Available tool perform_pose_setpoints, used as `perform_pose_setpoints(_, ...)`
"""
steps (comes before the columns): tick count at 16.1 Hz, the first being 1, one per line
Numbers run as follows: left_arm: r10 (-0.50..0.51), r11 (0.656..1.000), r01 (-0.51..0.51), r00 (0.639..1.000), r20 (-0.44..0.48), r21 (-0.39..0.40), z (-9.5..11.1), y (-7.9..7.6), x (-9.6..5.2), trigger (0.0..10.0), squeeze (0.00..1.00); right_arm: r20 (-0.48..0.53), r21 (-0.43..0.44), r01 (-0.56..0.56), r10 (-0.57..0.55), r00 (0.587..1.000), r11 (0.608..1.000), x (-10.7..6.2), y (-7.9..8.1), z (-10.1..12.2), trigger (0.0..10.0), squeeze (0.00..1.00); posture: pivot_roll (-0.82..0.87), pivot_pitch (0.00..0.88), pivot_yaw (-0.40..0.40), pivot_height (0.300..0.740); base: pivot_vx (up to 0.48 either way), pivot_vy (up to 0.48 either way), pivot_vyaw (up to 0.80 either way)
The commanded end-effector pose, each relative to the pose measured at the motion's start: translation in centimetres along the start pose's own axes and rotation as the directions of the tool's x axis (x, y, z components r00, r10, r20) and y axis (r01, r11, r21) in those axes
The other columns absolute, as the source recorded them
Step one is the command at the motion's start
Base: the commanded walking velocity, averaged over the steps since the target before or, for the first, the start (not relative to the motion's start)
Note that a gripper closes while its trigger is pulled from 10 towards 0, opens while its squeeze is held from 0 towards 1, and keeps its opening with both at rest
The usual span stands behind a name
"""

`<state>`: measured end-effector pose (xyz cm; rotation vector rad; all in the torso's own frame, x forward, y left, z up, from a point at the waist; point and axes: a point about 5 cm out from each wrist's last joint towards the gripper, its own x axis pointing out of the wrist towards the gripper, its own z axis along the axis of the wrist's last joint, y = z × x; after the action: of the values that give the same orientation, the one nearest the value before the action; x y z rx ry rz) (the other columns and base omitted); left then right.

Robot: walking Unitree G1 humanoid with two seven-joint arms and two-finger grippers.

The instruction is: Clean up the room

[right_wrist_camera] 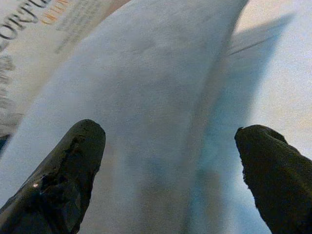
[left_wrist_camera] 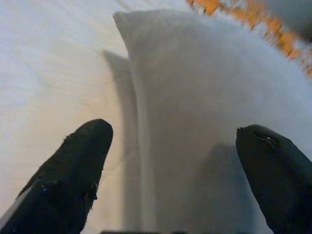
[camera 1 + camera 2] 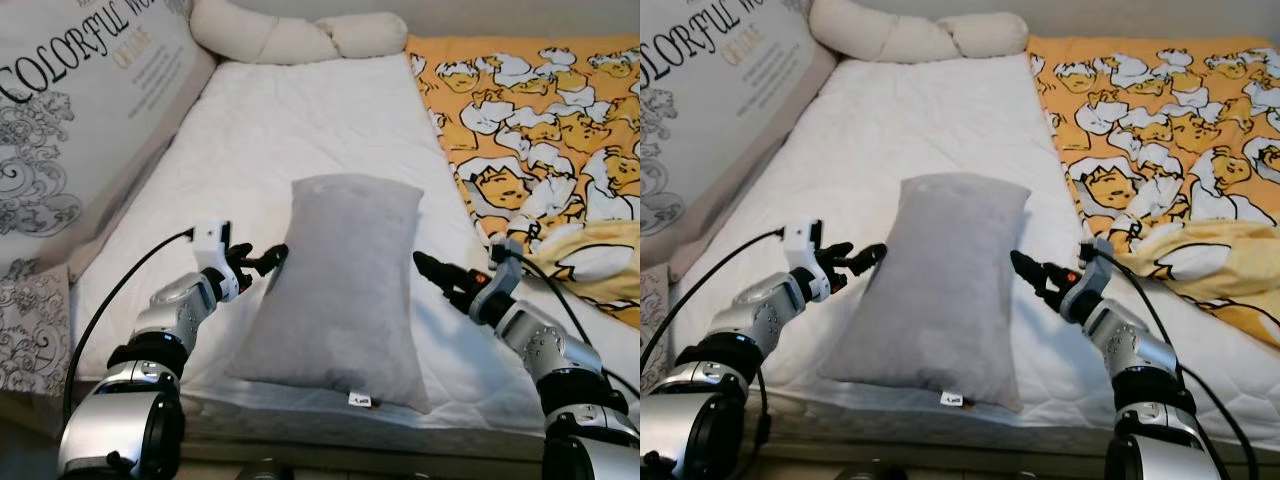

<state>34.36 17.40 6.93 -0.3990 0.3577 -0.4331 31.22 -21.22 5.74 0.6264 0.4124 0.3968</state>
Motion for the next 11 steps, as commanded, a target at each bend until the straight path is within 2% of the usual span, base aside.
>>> perform_pose_setpoints(1, -0.011, 0.999, 0.012, 1.000, 0.019, -0.038, 0.2, -0.1, 0.1, 10.0, 1.00, 0.006, 0.044, -0.027, 0.027, 1.000, 0.999, 0.3, 0.3, -0.1, 10.0, 1.00, -0.02, 0.000, 0.106, 0.740, 0.000, 0.000, 0.00)
perform_pose_setpoints(2, -0.095, 0.991, 0.096, 0.995, 0.014, -0.094, -0.5, -1.0, 0.4, 10.0, 1.00, -0.025, 0.096, -0.044, 0.046, 0.999, 0.994, 0.3, 0.4, -0.9, 10.0, 1.00, -0.02, 0.000, 0.105, 0.740, 0.000, 0.000, 0.00)
perform_pose_setpoints(3, -0.178, 0.977, 0.171, 0.983, -0.042, -0.127, -1.9, -2.0, 0.7, 10.0, 1.00, -0.059, 0.151, -0.077, 0.087, 0.995, 0.985, 0.4, 0.6, -1.9, 10.0, 1.00, -0.02, 0.000, 0.105, 0.740, 0.000, 0.000, 0.00)
perform_pose_setpoints(4, -0.232, 0.970, 0.218, 0.963, -0.140, -0.111, -3.4, -2.8, 0.7, 10.0, 0.35, -0.097, 0.150, -0.090, 0.105, 0.990, 0.985, 0.5, 0.8, -2.8, 10.0, 0.00, -0.02, 0.000, 0.105, 0.740, 0.000, 0.000, 0.00)
perform_pose_setpoints(5, -0.250, 0.967, 0.235, 0.946, -0.207, -0.096, -4.6, -3.2, 0.7, 10.0, 0.00, -0.145, 0.125, -0.076, 0.094, 0.985, 0.989, 0.6, 0.9, -3.7, 10.0, 0.00, -0.02, 0.000, 0.104, 0.740, 0.000, 0.000, 0.00)
perform_pose_setpoints(6, -0.237, 0.971, 0.225, 0.943, -0.232, -0.077, -5.2, -3.3, 0.8, 10.0, 0.00, -0.164, 0.118, -0.066, 0.085, 0.983, 0.991, 0.7, 0.9, -4.3, 10.0, 0.00, -0.02, 0.000, 0.106, 0.740, 0.000, 0.000, 0.00)
perform_pose_setpoints(9, -0.257, 0.966, 0.242, 0.939, -0.228, -0.092, -5.4, -3.7, 0.9, 10.0, 0.00, -0.157, 0.087, -0.076, 0.089, 0.984, 0.993, 0.7, 0.9, -4.8, 9.7, 0.00, -0.02, 0.000, 0.108, 0.740, 0.000, 0.000, 0.00)
perform_pose_setpoints(10, -0.274, 0.961, 0.258, 0.933, -0.232, -0.096, -5.4, -4.0, 1.0, 10.0, 0.00, -0.154, 0.095, -0.078, 0.092, 0.984, 0.992, 0.8, 0.9, -4.7, 4.9, 0.00, -0.02, 0.000, 0.109, 0.740, 0.000, 0.000, 0.00)
perform_pose_setpoints(11, -0.281, 0.959, 0.265, 0.931, -0.235, -0.096, -5.4, -4.0, 1.0, 10.0, 0.00, -0.163, 0.095, -0.077, 0.092, 0.982, 0.993, 0.8, 0.9, -4.8, 4.9, 0.00, -0.02, 0.000, 0.109, 0.740, 0.000, 0.000, 0.00)
